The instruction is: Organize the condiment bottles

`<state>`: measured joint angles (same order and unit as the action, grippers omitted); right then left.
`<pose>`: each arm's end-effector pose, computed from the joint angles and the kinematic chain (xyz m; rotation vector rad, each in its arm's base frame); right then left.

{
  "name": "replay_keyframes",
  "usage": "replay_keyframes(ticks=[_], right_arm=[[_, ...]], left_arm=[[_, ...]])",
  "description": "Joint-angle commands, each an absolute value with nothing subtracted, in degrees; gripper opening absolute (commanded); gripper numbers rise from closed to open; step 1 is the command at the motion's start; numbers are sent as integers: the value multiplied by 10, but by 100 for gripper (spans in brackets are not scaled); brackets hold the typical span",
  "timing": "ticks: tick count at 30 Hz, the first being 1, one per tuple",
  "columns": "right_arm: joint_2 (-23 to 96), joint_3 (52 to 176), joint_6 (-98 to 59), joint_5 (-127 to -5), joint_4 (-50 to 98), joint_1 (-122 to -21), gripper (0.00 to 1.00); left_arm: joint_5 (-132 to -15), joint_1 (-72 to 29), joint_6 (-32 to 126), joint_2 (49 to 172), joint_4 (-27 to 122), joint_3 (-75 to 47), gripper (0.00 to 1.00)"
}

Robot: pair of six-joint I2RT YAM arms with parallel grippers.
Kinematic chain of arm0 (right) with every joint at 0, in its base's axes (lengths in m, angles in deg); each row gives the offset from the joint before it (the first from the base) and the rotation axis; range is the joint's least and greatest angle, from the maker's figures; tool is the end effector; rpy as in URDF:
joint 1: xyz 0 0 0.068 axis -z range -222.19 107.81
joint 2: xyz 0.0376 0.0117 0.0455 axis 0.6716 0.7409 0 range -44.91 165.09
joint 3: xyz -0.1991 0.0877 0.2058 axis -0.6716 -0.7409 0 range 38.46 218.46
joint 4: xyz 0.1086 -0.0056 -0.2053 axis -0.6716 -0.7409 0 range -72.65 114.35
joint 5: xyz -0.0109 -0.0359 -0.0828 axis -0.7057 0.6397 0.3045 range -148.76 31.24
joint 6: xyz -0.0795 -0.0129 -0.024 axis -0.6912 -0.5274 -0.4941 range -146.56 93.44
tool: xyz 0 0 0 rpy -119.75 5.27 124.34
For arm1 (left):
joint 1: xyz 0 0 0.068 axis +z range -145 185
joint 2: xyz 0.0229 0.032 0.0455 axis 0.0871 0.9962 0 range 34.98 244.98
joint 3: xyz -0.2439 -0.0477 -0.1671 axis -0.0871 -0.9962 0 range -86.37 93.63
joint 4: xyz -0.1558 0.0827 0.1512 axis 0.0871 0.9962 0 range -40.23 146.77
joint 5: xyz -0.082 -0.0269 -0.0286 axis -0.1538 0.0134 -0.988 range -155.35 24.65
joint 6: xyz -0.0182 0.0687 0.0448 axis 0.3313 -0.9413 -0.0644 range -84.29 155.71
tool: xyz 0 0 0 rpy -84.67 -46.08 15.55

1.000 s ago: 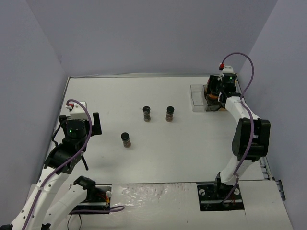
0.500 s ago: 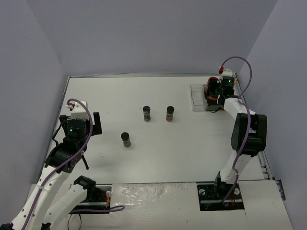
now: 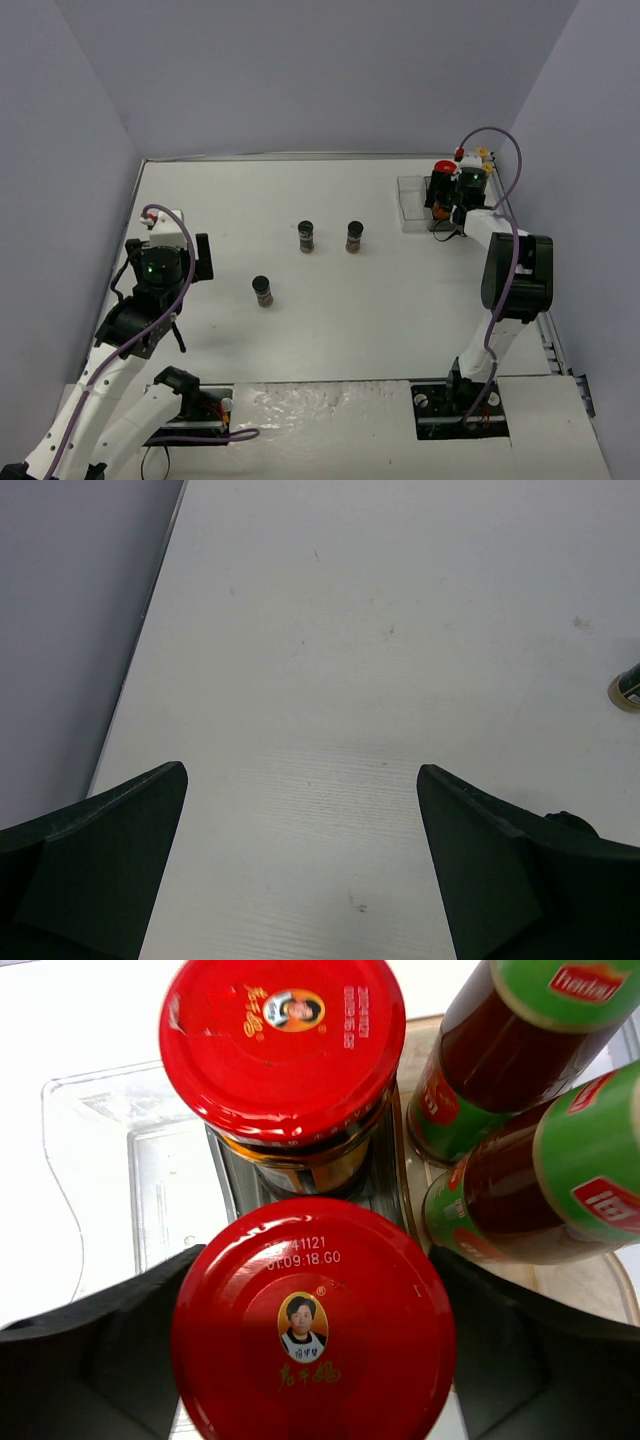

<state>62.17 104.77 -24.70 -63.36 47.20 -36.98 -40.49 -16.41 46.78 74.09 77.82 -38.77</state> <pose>0.4455 -0.0347 0.2526 0.0612 1.8818 0.0357 0.1313 -0.0183 0.3411 -0.1204 1.8757 0.0264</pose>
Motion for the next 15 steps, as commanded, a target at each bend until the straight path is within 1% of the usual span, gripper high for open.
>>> replay_keyframes(ticks=[1,3,5,10,13,15], right_arm=[[544,1057,-242,-628,512,-373,92],[527,1054,-240,-630,494,-376,98],[500,1053,-241,-628,471,-382,100],[429,1053,-248,-623,371,-431,100],[376,1033,-251,-618,359,-472,100],[359,1024,-250,-639,357,-496,100]], left_arm=[[-408,-162,463,746,748,-373,97],[-408,-162,463,745,748,-372,97],[-409,-162,464,745,748,-372,97],[-409,-162,464,741,749,-372,97],[-410,-162,464,741,749,-372,97],[-412,-162,464,742,749,-372,97]])
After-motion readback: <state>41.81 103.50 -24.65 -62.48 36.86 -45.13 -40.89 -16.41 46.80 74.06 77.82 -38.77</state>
